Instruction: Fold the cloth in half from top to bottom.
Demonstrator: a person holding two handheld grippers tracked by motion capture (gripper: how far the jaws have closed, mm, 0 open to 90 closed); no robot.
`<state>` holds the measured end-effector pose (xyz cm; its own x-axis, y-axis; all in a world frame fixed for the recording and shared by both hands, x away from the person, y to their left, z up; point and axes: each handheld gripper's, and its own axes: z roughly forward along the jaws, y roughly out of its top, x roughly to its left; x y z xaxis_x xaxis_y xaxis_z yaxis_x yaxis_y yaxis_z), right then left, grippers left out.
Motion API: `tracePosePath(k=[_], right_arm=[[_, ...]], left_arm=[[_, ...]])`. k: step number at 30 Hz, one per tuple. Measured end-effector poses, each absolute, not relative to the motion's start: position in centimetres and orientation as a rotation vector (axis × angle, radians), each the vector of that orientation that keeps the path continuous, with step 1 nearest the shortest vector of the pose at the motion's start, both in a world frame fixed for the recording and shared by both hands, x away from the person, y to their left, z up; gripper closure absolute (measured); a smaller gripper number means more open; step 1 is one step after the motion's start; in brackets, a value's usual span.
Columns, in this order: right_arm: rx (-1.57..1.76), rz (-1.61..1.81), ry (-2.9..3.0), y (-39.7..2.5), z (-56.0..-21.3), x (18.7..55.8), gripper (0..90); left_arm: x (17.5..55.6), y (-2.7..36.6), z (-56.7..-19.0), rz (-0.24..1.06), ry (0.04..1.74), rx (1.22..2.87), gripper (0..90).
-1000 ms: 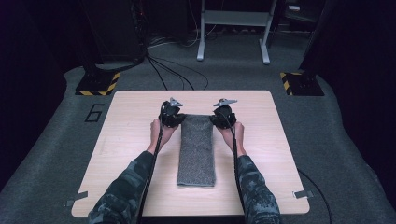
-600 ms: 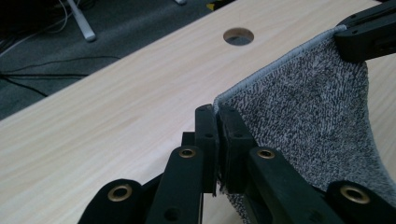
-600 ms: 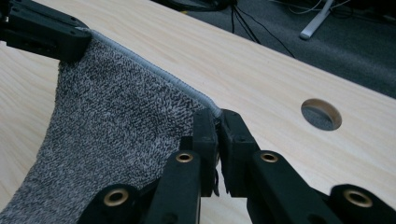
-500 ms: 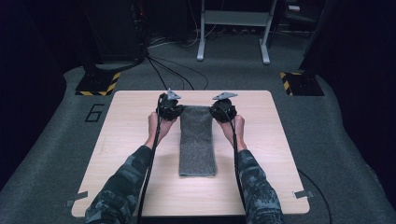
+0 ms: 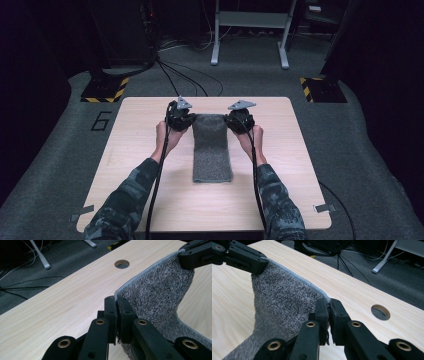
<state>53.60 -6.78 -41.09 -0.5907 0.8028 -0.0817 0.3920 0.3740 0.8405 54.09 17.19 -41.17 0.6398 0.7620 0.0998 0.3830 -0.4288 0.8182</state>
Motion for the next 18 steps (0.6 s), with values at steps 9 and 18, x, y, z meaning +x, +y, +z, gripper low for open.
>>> tracePosePath(k=[9, 18], right_arm=[[0.978, 1.131, 2.176, -7.2, -42.2, 51.6, 85.4], [0.96, 1.14, 2.188, -7.6, -43.3, 49.6, 85.4]], left_arm=[[52.7, 17.4, -42.3, 0.561, 0.873, 2.055, 86.8], [51.0, 17.5, -42.8, 0.515, 0.844, 2.06, 86.6]])
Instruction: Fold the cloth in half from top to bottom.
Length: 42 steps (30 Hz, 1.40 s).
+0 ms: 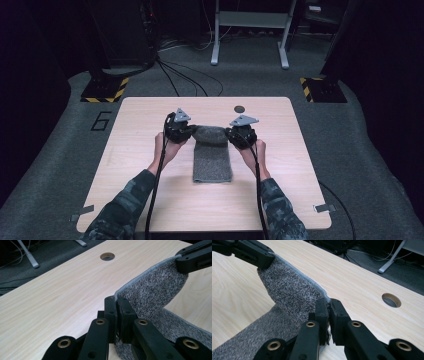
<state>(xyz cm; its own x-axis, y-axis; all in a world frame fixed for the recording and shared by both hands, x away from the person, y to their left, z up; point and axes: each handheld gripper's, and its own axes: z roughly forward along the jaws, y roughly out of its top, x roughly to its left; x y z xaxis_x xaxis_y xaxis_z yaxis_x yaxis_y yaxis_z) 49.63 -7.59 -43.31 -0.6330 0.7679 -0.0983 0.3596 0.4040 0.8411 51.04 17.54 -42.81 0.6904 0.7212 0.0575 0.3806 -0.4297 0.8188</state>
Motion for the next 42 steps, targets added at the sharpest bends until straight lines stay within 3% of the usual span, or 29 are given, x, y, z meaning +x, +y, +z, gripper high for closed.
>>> tracePosePath(k=[26, 42], right_arm=[[0.946, 1.136, 2.244, -8.1, -46.9, 44.7, 85.3], [0.906, 1.139, 2.251, -8.7, -47.4, 42.4, 85.1]], left_arm=[[47.0, 17.7, -47.2, 0.395, 0.821, 2.091, 85.5], [44.8, 17.9, -47.9, 0.375, 0.778, 2.1, 84.3]])
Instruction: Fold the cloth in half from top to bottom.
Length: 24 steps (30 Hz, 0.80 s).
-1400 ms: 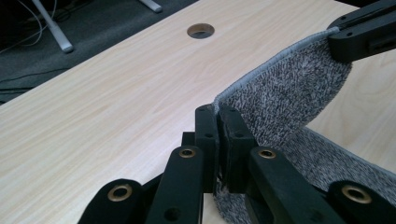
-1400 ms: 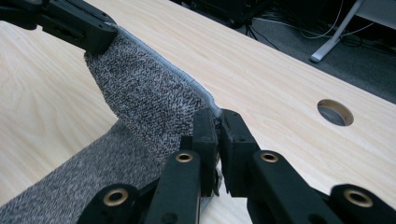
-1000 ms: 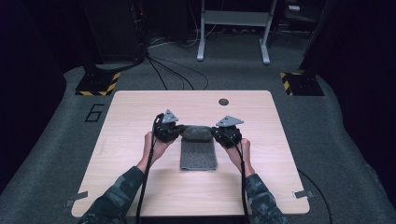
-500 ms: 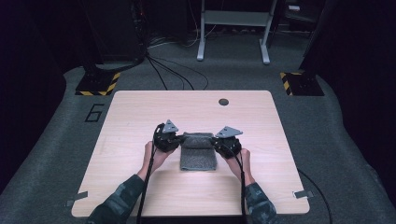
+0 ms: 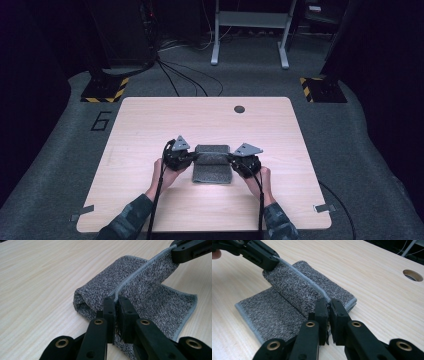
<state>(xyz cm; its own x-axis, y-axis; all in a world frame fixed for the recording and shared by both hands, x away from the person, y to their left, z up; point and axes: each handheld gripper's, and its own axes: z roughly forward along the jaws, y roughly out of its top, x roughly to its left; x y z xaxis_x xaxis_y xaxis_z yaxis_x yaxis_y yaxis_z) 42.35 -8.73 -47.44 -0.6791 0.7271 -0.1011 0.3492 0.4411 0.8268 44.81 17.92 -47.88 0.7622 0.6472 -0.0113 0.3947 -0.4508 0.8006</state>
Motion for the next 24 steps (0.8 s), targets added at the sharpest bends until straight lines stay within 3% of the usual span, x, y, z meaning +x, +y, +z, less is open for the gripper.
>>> tracePosePath(k=[9, 12, 14, 18, 19, 20, 21, 24], right_arm=[[0.883, 1.107, 2.294, -8.6, -48.4, 41.3, 84.1], [0.902, 1.093, 2.316, -8.5, -49.1, 40.9, 81.5], [0.901, 1.089, 2.341, -8.6, -49.4, 40.6, 75.6], [0.905, 1.105, 2.408, -9.4, -49.6, 39.7, 58.1], [0.905, 1.105, 2.408, -9.4, -49.6, 39.7, 58.1], [0.905, 1.114, 2.43, -9.7, -49.5, 39.7, 53.6], [0.915, 1.16, 2.428, -10.5, -49.2, 39.5, 48.4], [0.941, 1.235, 2.418, -11.3, -48.6, 39.5, 42.8]], left_arm=[[44.0, 18.0, -49.1, 0.328, 0.767, 2.151, 81.4], [43.8, 18.2, -49.6, 0.29, 0.77, 2.164, 75.5], [43.6, 18.4, -49.8, 0.276, 0.775, 2.163, 70.1], [42.7, 19.2, -49.5, 0.256, 0.785, 2.172, 48.6], [42.7, 19.2, -49.5, 0.256, 0.785, 2.172, 44.8], [42.4, 19.5, -49.4, 0.263, 0.791, 2.166, 44.8], [42.2, 20.0, -48.8, 0.283, 0.794, 2.162, 38.3], [42.3, 20.6, -47.8, 0.327, 0.818, 2.112, 33.3]])
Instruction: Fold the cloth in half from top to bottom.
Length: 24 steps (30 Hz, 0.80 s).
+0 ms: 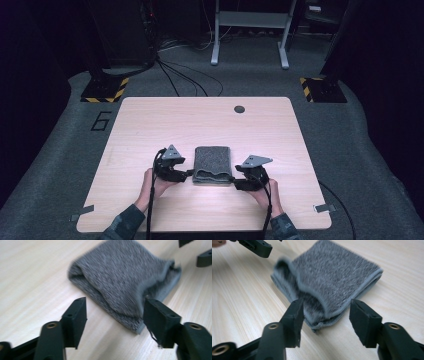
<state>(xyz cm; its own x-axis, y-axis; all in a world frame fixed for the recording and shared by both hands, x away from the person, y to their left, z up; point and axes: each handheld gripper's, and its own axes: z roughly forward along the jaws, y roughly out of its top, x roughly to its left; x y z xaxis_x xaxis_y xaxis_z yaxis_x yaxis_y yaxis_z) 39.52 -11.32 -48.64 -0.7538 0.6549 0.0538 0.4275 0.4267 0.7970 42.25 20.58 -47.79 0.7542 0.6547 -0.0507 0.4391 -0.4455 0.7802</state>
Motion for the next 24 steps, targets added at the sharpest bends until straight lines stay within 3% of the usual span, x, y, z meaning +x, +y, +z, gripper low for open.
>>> tracePosePath(k=[1, 2, 10, 24], right_arm=[[0.941, 1.235, 2.418, -11.3, -48.6, 39.5, 42.8], [0.959, 1.276, 2.406, -11.6, -48.1, 39.9, 33.9], [1.093, 1.214, 2.336, -10.0, -48.7, 42.6, 20.8], [1.093, 0.96, 2.421, -8.8, -51.8, 41.7, 18.2]], left_arm=[[42.3, 20.6, -47.8, 0.327, 0.818, 2.112, 31.7], [42.7, 20.6, -47.1, 0.346, 0.836, 2.1, 29.3], [44.9, 17.5, -48.3, 0.377, 0.856, 2.219, 23.8], [43.7, 17.7, -51.2, 0.396, 0.853, 2.306, 23.3]])
